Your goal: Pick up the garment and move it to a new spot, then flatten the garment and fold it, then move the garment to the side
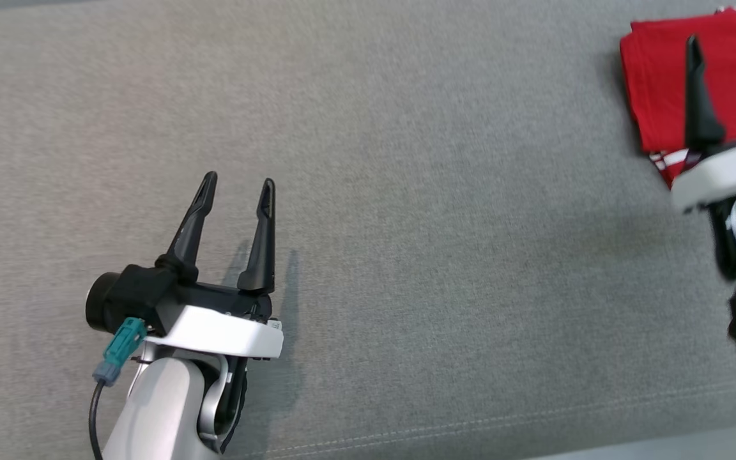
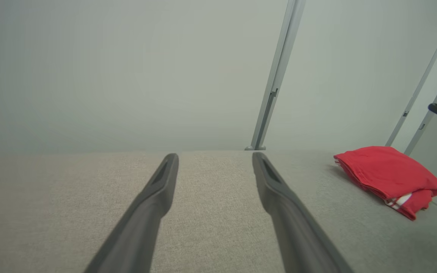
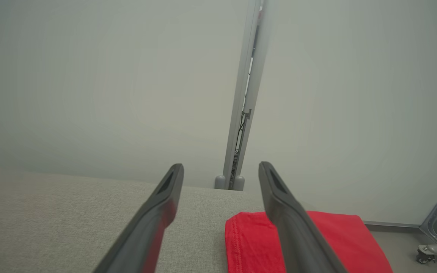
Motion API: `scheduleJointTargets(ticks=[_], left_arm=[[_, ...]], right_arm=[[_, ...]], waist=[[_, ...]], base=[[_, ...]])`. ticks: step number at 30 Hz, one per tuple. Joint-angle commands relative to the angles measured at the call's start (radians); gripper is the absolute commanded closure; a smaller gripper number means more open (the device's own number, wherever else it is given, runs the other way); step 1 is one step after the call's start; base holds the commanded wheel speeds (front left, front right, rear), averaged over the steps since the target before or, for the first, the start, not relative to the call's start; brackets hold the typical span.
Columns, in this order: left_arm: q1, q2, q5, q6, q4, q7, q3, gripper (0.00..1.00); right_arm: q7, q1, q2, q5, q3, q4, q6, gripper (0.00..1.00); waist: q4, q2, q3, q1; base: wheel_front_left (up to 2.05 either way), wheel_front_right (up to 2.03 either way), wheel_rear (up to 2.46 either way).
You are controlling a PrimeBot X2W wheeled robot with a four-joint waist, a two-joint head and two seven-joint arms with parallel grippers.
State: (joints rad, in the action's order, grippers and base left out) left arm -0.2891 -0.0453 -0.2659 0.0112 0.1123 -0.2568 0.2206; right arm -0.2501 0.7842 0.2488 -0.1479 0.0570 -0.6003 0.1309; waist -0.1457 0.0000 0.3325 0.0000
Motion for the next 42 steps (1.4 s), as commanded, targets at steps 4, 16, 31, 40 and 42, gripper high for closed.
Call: scheduleJointTargets(ticks=[4, 16, 31, 40, 42], left_arm=[[0.031, -0.005, -0.026, 0.002, -0.032, -0.005, -0.055, 0.00], [0.179, -0.005, 0.007, -0.016, -0.035, -0.005, -0.110, 0.00], [0.256, -0.005, -0.008, -0.035, -0.020, -0.005, -0.114, 0.00], [0.305, 0.003, -0.045, -0.030, 0.048, 0.006, -0.079, 1.00], [0.303, 0.003, -0.066, -0.032, 0.049, 0.012, -0.083, 1.00]], right_arm=[[-0.012, -0.214, -0.062, 0.043, -0.043, 0.210, 0.000, 0.00], [-0.012, -0.584, -0.127, 0.014, -0.076, 0.499, 0.000, 0.00], [-0.012, -0.748, -0.161, -0.002, -0.085, 0.518, 0.000, 0.00], [0.010, -0.783, -0.186, -0.015, -0.106, 0.449, 0.000, 1.00], [0.016, -0.781, -0.186, -0.039, -0.108, 0.448, 0.000, 1.00]], waist=[[0.069, 0.0000, -0.120, 0.0000], [0.119, 0.0000, -0.304, 0.0000], [0.146, 0.0000, -0.351, 0.0000], [0.146, 0.0000, -0.353, 0.0001], [0.146, 0.0000, -0.353, 0.0007]], base=[[0.00, 0.00, 0.00], [0.00, 0.00, 0.00], [0.00, 0.00, 0.00], [0.00, 0.00, 0.00], [0.00, 0.00, 0.00]])
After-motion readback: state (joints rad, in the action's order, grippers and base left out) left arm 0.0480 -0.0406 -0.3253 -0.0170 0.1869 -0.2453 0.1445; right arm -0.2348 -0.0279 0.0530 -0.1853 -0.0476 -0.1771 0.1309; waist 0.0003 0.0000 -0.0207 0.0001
